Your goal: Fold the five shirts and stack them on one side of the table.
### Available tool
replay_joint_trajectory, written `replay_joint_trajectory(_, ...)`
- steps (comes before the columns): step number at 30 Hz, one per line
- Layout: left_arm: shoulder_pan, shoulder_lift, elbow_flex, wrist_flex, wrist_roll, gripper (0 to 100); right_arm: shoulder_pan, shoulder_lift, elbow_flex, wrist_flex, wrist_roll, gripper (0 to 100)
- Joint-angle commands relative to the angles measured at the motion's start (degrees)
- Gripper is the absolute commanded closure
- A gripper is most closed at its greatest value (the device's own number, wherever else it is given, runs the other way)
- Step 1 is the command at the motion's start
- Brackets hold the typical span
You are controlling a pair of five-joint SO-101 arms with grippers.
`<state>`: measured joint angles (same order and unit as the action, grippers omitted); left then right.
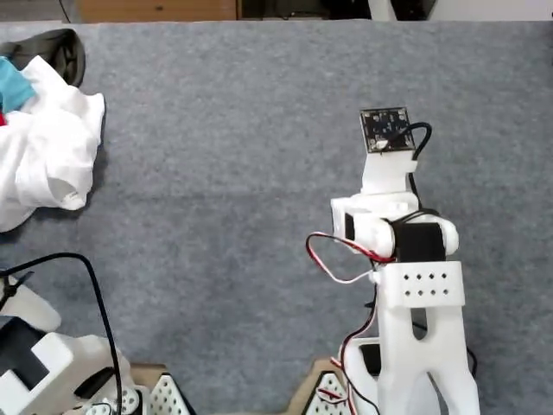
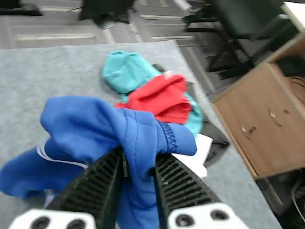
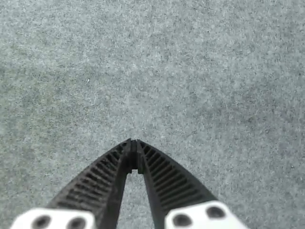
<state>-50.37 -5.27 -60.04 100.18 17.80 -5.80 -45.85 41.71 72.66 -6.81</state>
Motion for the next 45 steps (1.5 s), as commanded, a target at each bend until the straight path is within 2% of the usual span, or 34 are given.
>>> replay_joint_trajectory(1,7.21,-2.33,-3.69,0.53,0.26,98,1.19,-1.36,0.13,-1.14,-0.26,99.1)
replay_joint_trajectory(6,17.67,-4.7,-0.26,0.7,-2.73,98,10.95,-1.54,-0.31,-4.22,-0.26,99.1)
replay_joint_trajectory(10,26.64,-8.04,7.47,0.7,-3.08,98,18.68,-1.54,-0.57,-5.27,0.0,99.1)
replay_joint_trajectory(17,45.45,-15.69,31.47,0.7,-6.42,98,29.14,-1.54,-3.21,-4.66,-0.09,99.1)
replay_joint_trajectory(25,63.03,-17.27,49.93,0.62,-5.98,98,34.77,-1.45,-5.76,1.67,-0.09,99.1)
replay_joint_trajectory(33,78.86,-17.19,53.27,0.62,-4.57,98,38.29,-1.36,-5.93,2.55,-0.26,99.1)
replay_joint_trajectory(38,85.71,-17.1,53.27,0.62,-6.77,97,38.73,-1.36,-5.93,2.55,-0.26,99.1)
replay_joint_trajectory(40,86.59,-17.19,53.45,0.62,-9.41,92,38.55,-1.36,-5.93,2.55,-0.26,99.1)
replay_joint_trajectory(42,85.45,-17.54,54.51,0.62,-9.49,84,38.46,-1.36,-5.93,2.55,-0.26,99.1)
replay_joint_trajectory(45,80.18,-17.8,56.18,0.62,-9.58,75,38.46,-1.27,-5.93,2.55,-0.26,99.1)
